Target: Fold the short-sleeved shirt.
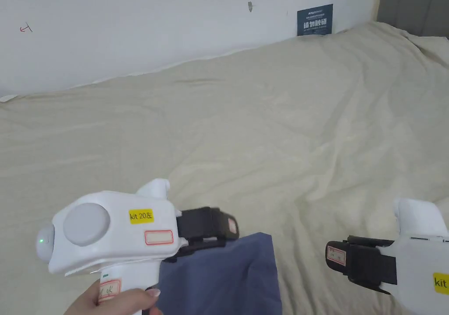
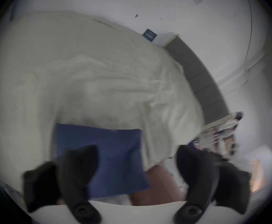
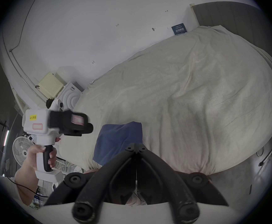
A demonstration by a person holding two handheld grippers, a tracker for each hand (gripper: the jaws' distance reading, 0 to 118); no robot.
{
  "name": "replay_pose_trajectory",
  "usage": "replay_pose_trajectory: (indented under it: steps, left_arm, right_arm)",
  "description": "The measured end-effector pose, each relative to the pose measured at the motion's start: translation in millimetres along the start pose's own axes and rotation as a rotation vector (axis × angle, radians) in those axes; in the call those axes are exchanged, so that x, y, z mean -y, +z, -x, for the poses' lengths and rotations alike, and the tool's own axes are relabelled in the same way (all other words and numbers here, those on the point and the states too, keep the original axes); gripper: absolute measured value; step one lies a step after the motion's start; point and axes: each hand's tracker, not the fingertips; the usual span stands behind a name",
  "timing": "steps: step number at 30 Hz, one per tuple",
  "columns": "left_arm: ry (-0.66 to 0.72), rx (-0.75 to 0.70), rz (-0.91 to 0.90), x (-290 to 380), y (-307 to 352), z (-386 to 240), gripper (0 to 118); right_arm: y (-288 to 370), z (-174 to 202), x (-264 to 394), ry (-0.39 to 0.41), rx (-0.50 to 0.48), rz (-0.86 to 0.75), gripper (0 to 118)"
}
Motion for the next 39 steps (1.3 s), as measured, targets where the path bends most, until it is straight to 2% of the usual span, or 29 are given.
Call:
replay_pose_trajectory:
  steps: [1, 2, 3, 5, 12, 15, 17, 19, 20, 21, 23, 26, 28, 30, 32, 35, 37, 39]
  left_arm:
    - [-0.05, -0.039, 0.021, 4, -6, -4, 51]
    - [-0.069, -0.051, 0.053, 9, -15, -7, 7]
    - [-0.053, -0.045, 0.073, 15, -25, -9, 0]
    - [-0.046, 0.0, 0.16, 22, -45, -14, 0]
    - [-0.192, -0.149, 0.281, 35, -123, -43, 0]
    - [-0.116, -0.134, 0.301, 35, -142, -48, 0]
    - [-0.055, -0.053, 0.287, 31, -145, -50, 0]
    - [0.039, 0.174, 0.3, 28, -142, -47, 0]
    - [0.118, 0.335, 0.301, 28, -139, -45, 0]
    - [0.18, 0.431, 0.286, 28, -133, -43, 0]
    - [0.143, 0.462, 0.181, 27, -110, -41, 0]
    - [-0.089, 0.313, -0.113, 23, -47, -48, 0]
    - [-0.247, 0.028, -0.367, 27, 5, -49, 0]
    - [-0.338, -0.236, -0.58, 36, 54, -47, 0]
    - [-0.361, -0.46, -0.772, 48, 93, -41, 0]
    - [-0.314, -0.517, -1.025, 68, 140, -25, 0]
    - [-0.286, -0.61, -1.112, 80, 158, -21, 0]
    - [-0.286, -0.661, -1.134, 90, 165, -12, 0]
  right_arm:
    - [0, -1, 0, -0.001, 0.0, 0.001, 0]
    - [0, -1, 1, -0.001, 0.0, 0.002, 0]
    - [1, -2, 2, -0.002, 0.0, 0.001, 0]
    - [3, -3, 4, -0.007, -0.002, -0.005, 0]
    - [6, -8, 3, -0.005, 0.019, -0.003, 0]
    - [10, -8, 0, 0.008, 0.036, -0.014, 0]
    - [11, -9, -2, 0.009, 0.041, -0.021, 0]
    - [11, -12, -5, -0.01, 0.001, -0.031, 0]
    - [11, -15, -7, -0.034, -0.061, -0.04, 0]
    - [12, -17, -10, -0.043, -0.098, -0.047, 0]
    - [17, -17, -16, -0.044, -0.116, -0.069, 0]
    - [30, -13, -27, -0.05, -0.153, -0.129, 0]
    - [41, -5, -35, -0.026, -0.168, -0.179, 0]
    - [52, 8, -41, 0.035, -0.153, -0.245, 0]
    - [63, 24, -43, 0.123, -0.107, -0.33, 0]
    - [76, 50, -35, 0.29, 0.009, -0.562, 0]
    - [77, 65, -30, 0.376, 0.048, -0.636, 0]
    - [73, 81, -21, 0.449, 0.131, -0.693, 0]
